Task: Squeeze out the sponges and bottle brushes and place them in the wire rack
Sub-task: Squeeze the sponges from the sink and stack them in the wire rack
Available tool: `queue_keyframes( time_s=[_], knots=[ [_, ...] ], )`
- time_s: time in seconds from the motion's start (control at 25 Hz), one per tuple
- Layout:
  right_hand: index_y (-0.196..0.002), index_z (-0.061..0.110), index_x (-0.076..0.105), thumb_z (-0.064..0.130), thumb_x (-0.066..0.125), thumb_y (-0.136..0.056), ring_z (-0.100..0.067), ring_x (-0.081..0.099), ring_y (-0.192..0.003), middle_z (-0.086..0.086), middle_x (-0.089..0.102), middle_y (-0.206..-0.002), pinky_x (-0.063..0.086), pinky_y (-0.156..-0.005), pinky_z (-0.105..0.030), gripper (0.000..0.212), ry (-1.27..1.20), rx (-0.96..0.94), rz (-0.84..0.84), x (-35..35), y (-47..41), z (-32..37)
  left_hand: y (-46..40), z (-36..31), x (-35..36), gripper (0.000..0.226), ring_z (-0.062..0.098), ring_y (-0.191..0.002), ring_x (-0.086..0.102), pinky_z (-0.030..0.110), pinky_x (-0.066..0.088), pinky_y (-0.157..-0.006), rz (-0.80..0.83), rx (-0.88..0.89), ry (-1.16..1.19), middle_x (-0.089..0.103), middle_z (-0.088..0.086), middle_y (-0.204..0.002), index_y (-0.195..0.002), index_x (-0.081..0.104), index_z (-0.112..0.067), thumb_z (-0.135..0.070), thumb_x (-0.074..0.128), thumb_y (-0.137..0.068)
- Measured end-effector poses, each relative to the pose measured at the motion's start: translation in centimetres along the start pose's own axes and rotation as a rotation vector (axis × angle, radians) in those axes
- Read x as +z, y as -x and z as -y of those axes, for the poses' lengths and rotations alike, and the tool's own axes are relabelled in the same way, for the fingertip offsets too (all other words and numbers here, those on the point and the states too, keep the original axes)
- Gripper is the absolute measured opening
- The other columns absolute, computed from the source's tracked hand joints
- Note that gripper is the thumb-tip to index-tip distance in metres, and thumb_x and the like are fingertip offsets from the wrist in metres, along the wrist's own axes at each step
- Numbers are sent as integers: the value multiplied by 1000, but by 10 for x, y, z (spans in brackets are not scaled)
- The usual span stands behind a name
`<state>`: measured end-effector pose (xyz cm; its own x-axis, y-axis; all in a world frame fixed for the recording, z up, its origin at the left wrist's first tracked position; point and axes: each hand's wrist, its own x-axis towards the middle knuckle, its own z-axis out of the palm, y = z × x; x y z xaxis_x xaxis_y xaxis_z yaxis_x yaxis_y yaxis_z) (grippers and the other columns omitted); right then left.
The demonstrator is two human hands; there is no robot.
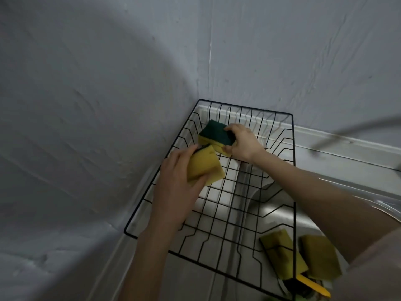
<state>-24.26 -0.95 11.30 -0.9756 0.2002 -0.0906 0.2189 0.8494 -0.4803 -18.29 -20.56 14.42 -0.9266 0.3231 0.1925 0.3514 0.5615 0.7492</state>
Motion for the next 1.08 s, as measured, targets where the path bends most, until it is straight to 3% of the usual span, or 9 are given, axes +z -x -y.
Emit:
queue_keyframes(
  time_s=[0.16,0.44,0.6,0.72,0.92,1.08],
  knots=[
    [-137,9,41,9,56,-86,-26,33,-137,-9,31,-151,25,-113,-27,53,-9,-78,8,2,-7,-8,-2,3,1,60,5,-109,31,26,32,-82,8,9,-7,34,-16,-114,-130,39,-27,-25,65,-77],
    [-139,10,36,7,51,-89,-21,16,-145,-7,22,-156,12,-115,-23,52,34,-148,44,-1,-7,-11,-4,0,0,61,4,-110,29,26,32,-82,13,3,-22,29,-17,-113,-130,39,-26,-29,65,-75],
    [-135,9,42,6,50,-90,-22,24,-143,-7,28,-153,15,-111,-19,46,-38,-142,7,0,-5,-9,-2,-3,-2,60,3,-109,30,24,33,-81,6,20,-22,29,-18,-112,-130,39,-27,-29,65,-76],
    [-131,8,45,3,52,-88,-25,31,-139,-8,32,-150,22,-112,-23,44,-50,-133,18,3,-6,-9,-1,0,-3,58,2,-109,30,18,33,-75,8,11,-17,29,-19,-113,-129,38,-29,-26,64,-77],
    [-126,5,49,0,52,-86,-25,41,-130,-12,42,-140,30,-105,-21,41,-56,-176,-12,5,-9,-12,-3,3,-2,58,4,-109,30,26,34,-82,4,1,-23,38,-11,-122,-129,39,-28,-25,65,-77],
    [-126,6,47,3,54,-85,-27,41,-127,-12,41,-138,36,-103,-28,42,12,-170,-19,9,-10,-11,-4,5,0,57,10,-114,36,26,36,-82,6,4,-30,41,-3,-130,-128,40,-26,-24,65,-77]
  ],
)
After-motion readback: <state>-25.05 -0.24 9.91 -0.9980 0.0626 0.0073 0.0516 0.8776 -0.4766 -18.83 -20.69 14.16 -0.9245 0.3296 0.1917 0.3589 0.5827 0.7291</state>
